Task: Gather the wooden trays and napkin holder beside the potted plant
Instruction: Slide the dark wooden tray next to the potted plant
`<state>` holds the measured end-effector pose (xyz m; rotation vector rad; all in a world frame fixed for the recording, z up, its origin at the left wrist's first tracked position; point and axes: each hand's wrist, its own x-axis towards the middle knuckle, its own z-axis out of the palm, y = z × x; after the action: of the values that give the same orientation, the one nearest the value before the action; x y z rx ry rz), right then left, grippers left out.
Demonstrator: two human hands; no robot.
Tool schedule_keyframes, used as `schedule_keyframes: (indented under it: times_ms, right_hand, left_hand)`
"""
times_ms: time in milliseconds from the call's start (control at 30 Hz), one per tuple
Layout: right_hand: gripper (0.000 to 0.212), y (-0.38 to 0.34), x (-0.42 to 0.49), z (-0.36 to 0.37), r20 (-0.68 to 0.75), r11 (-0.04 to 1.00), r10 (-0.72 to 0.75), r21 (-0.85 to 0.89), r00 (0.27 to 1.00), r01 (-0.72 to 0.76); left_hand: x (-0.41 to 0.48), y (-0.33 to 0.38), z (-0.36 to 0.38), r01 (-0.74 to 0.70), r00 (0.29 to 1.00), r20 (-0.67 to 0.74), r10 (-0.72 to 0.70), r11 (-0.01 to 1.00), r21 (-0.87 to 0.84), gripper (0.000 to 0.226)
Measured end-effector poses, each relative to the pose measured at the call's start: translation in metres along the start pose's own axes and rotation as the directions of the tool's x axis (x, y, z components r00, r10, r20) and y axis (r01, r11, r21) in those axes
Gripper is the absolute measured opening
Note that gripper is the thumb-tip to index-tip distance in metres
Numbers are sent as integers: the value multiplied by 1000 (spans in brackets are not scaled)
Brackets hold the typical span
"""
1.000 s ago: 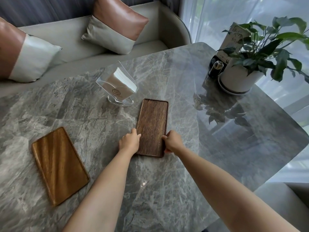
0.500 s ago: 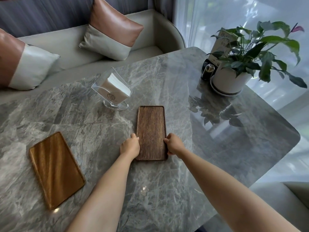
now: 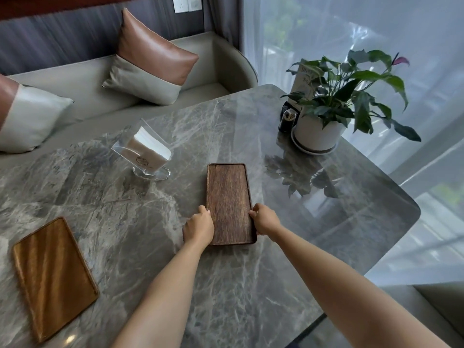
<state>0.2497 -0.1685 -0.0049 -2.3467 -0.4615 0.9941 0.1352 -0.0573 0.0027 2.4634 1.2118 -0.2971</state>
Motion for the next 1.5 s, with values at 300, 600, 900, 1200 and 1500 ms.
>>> schedule_keyframes:
  times_ms: [300, 600, 900, 1200, 1500]
  right_hand:
    - [19, 23, 39, -77, 9, 990, -36, -139, 999, 36]
    - [29, 55, 99, -146, 42, 961, -61, -267, 997, 70]
    - [30, 70, 144, -189, 98, 946, -95, -300, 991, 120]
    - [30, 78, 168, -208, 93, 917, -128, -367, 987, 153]
    - [28, 83, 173, -206, 16, 908, -166, -387, 986, 160]
  left_hand:
    - [17, 77, 13, -19, 1000, -18, 19, 1000, -4, 31]
    - [52, 153, 33, 0, 1000, 18, 0, 1000, 28, 32]
    - [81, 202, 46, 21, 999, 23, -22, 999, 50, 32]
    - [98, 230, 56, 38, 999, 15, -40, 996, 80, 32]
    - [105, 239, 61, 42, 999, 25, -45, 991, 125, 32]
